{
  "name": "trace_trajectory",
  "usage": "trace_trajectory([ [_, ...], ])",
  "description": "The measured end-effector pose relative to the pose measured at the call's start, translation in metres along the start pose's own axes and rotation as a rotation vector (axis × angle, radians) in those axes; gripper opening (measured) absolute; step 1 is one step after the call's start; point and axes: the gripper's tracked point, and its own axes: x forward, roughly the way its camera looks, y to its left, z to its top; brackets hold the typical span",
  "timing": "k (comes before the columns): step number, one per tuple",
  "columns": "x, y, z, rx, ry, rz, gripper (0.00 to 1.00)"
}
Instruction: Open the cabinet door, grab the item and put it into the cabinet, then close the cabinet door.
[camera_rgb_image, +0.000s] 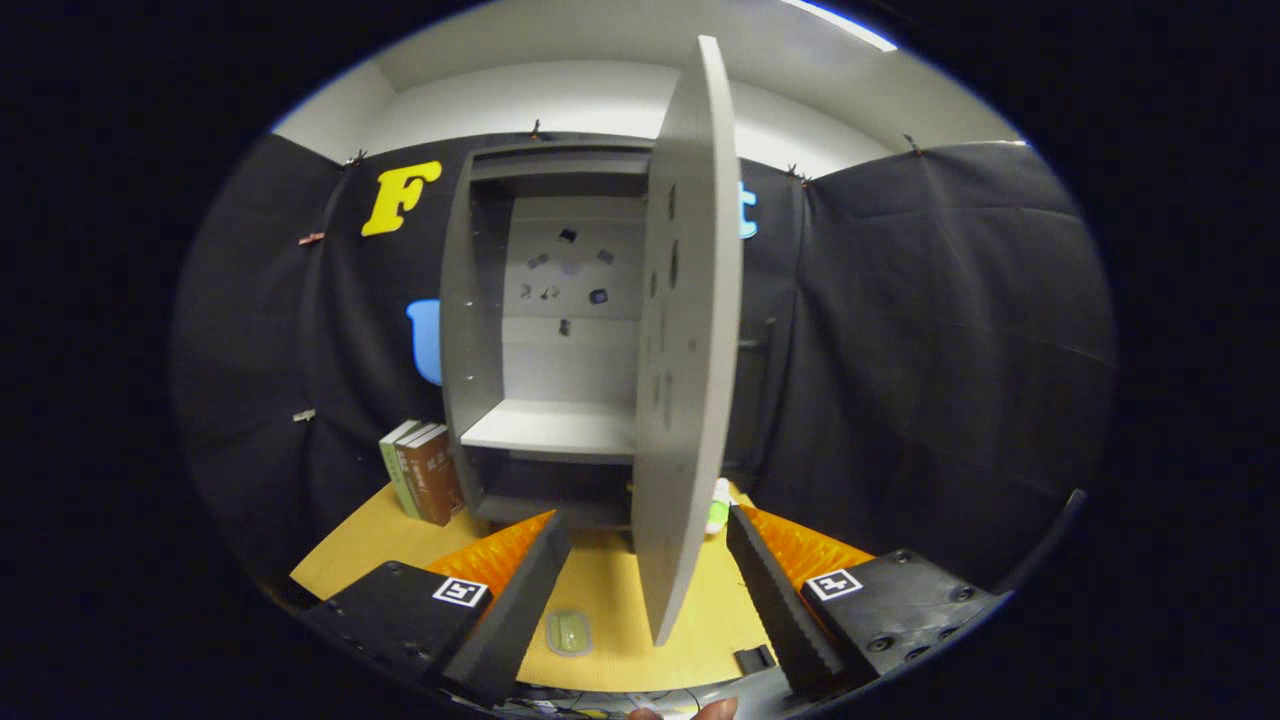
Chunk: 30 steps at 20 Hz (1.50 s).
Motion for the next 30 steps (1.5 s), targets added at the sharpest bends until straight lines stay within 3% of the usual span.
trace_trajectory([
  [4, 0.005, 0.033, -0.048, 0.0, 0.141, 0.109, 0.97],
  [8, 0.013, 0.043, -0.097, -0.029, 0.277, 0.154, 0.98],
  [16, 0.028, 0.05, -0.185, -0.055, 0.492, 0.163, 0.98],
  [24, 0.029, 0.041, -0.231, -0.056, 0.62, 0.149, 0.94],
  [25, 0.029, 0.039, -0.237, -0.061, 0.638, 0.142, 0.91],
  [26, 0.03, 0.041, -0.242, -0.056, 0.654, 0.143, 0.81],
  [27, 0.02, 0.042, -0.241, -0.043, 0.671, 0.144, 0.79],
  [28, 0.032, 0.046, -0.246, -0.03, 0.672, 0.138, 0.65],
  [30, 0.038, 0.044, -0.246, -0.024, 0.659, 0.122, 0.62],
])
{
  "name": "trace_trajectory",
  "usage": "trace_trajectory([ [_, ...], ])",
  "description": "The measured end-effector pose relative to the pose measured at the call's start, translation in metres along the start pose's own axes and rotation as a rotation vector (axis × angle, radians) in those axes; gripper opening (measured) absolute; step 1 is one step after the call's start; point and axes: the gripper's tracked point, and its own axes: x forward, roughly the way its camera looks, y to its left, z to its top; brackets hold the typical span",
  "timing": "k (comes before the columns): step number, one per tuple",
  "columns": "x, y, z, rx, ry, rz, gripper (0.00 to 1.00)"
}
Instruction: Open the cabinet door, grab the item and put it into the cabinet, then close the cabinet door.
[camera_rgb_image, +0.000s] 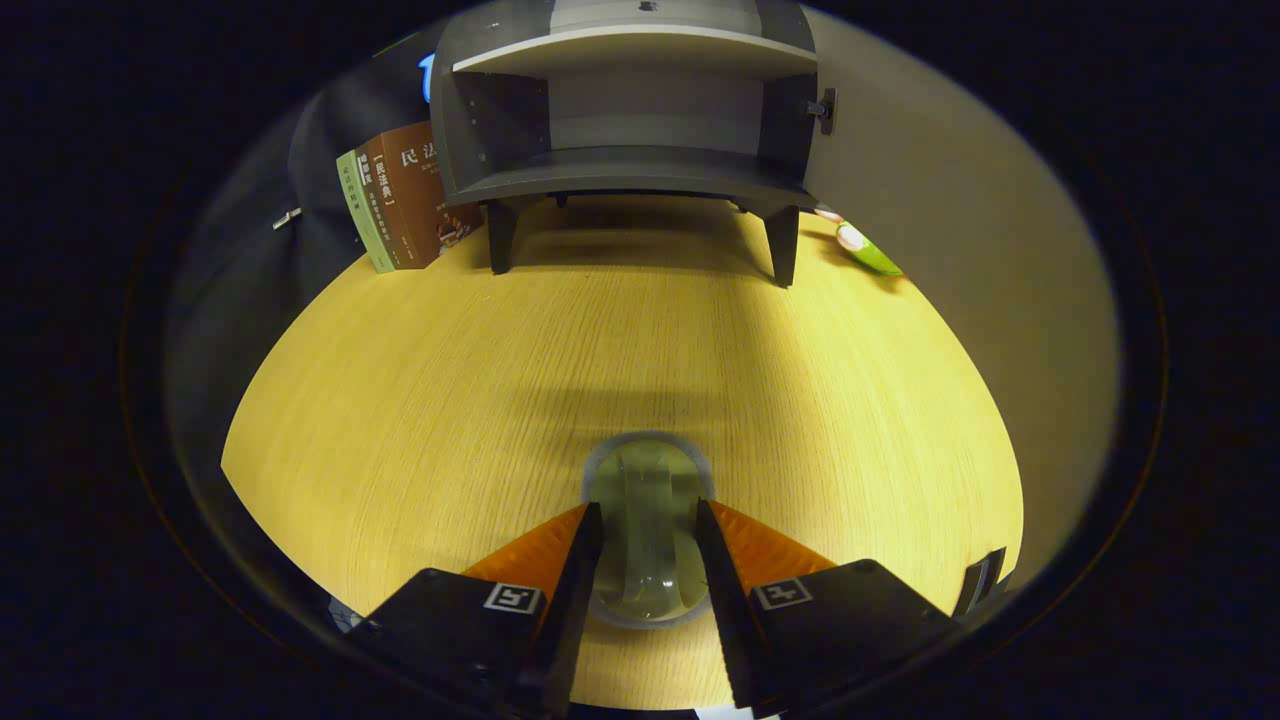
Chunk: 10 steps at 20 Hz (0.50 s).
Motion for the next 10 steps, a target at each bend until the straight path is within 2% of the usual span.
trace_trajectory([
  [2, -0.002, -0.011, -0.002, -0.004, 0.01, -0.035, 0.22],
  [5, -0.006, -0.009, 0.001, -0.026, 0.013, -0.034, 0.16],
  [10, -0.059, 0.009, 0.068, 0.005, -0.098, 0.001, 0.16],
])
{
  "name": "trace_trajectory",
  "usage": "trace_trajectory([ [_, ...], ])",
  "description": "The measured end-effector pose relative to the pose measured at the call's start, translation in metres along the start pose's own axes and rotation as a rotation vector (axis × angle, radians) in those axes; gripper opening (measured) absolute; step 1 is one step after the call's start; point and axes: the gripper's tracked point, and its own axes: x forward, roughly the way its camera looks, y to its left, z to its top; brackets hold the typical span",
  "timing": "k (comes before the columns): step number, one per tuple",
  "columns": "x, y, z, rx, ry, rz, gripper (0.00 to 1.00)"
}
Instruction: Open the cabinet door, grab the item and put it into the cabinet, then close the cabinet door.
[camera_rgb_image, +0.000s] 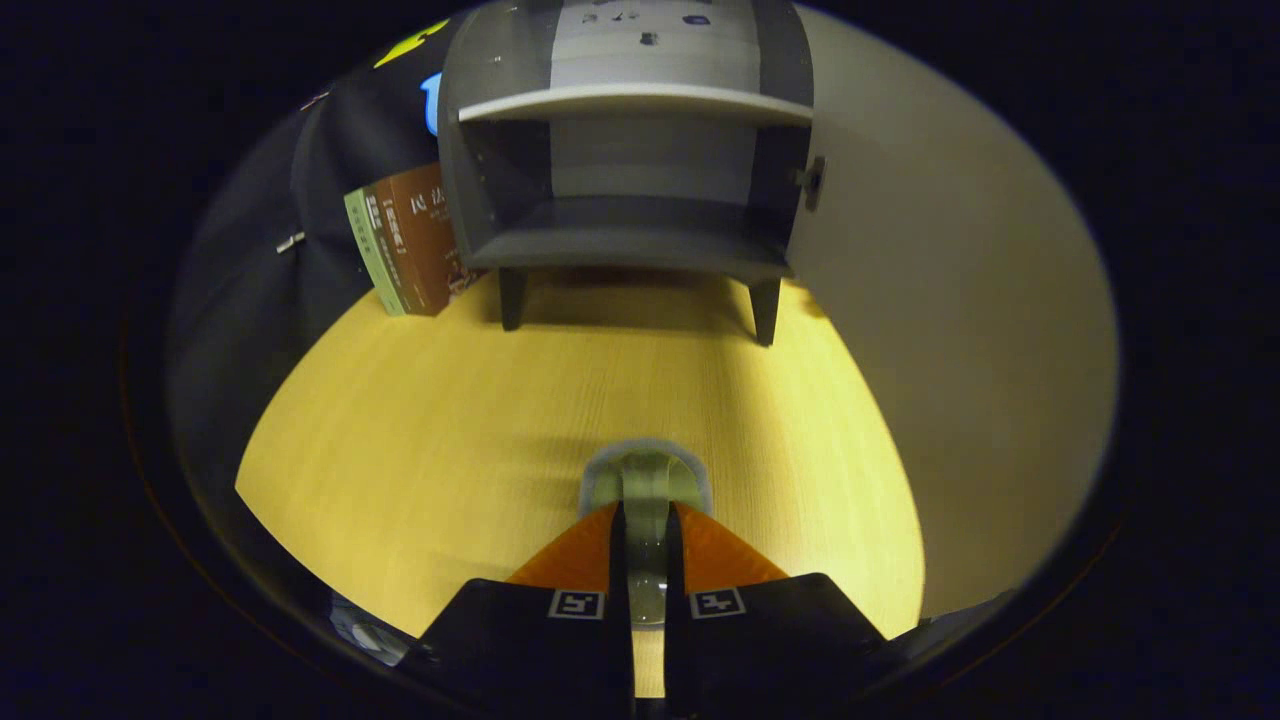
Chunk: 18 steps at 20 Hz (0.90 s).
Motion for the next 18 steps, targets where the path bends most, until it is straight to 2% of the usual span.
trace_trajectory([
  [10, -0.086, 0.011, 0.175, 0.087, -0.153, 0.045, 0.16],
  [14, -0.093, 0.01, 0.241, 0.064, -0.224, 0.038, 0.16],
  [18, -0.08, 0.015, 0.31, 0.042, -0.295, 0.031, 0.16],
])
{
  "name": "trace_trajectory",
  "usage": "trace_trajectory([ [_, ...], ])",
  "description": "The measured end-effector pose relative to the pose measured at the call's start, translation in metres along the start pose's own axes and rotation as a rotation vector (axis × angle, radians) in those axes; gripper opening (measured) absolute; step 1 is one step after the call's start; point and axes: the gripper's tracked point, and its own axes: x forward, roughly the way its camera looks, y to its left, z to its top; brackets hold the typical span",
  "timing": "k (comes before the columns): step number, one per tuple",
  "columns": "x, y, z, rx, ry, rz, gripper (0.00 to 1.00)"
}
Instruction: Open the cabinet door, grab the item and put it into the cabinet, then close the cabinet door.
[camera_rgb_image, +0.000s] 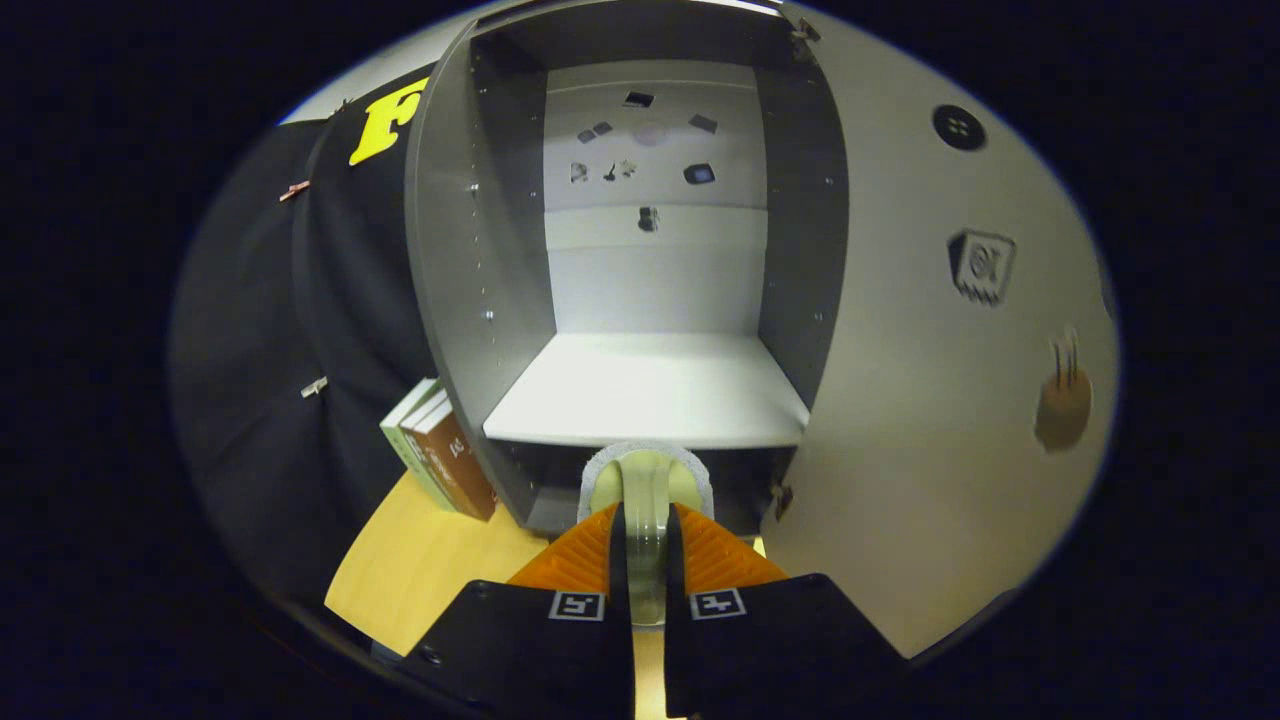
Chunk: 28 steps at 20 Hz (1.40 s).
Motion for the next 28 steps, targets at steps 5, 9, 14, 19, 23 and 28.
trace_trajectory([
  [5, 0.052, -0.001, 0.066, -0.013, -0.058, -0.022, 0.16],
  [9, 0.099, -0.008, 0.091, -0.007, -0.062, -0.052, 0.16],
  [14, 0.154, -0.011, 0.096, -0.004, -0.047, -0.076, 0.16],
  [19, 0.193, -0.013, 0.091, -0.009, -0.017, -0.08, 0.16],
  [23, 0.219, -0.011, 0.086, -0.034, 0.011, -0.077, 0.16],
  [28, 0.243, -0.008, 0.077, -0.029, 0.046, -0.077, 0.2],
])
